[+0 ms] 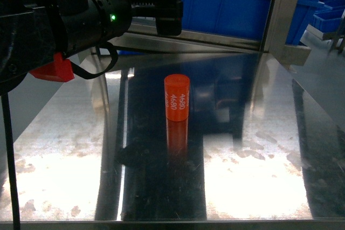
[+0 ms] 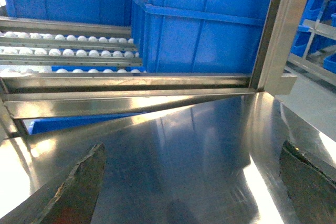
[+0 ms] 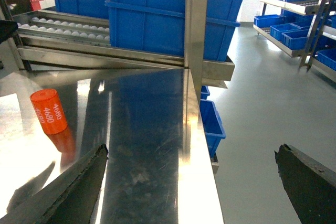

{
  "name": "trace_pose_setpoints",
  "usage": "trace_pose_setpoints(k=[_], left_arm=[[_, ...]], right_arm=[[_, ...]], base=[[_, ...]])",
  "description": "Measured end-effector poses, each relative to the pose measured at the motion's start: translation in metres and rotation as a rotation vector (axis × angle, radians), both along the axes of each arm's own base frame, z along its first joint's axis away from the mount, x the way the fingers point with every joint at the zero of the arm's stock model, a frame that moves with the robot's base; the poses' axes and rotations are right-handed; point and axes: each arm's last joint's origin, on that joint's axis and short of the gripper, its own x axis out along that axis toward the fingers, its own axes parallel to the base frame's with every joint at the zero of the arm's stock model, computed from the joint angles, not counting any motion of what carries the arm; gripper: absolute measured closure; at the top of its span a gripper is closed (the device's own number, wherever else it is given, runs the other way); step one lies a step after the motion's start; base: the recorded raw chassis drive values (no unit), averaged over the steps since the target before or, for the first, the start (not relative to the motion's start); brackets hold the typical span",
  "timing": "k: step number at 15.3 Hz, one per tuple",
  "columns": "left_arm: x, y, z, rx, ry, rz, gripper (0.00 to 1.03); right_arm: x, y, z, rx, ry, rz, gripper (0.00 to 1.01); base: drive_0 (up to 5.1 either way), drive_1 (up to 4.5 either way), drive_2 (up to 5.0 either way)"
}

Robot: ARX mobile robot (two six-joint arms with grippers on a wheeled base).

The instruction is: Pick capacitor and pack into box

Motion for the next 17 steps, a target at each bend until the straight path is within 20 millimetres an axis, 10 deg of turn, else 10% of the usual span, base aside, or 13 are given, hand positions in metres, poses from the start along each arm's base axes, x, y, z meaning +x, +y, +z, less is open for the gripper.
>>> trace_pose_setpoints(k=[17], left_arm=[[0.041, -0.036, -0.11, 0.084, 0.274, -0.102, 0.05]], right_arm=[[0.0, 0.0, 0.0, 0.0, 0.0, 0.0, 0.03]], base=[[0.0, 0.0, 0.0]])
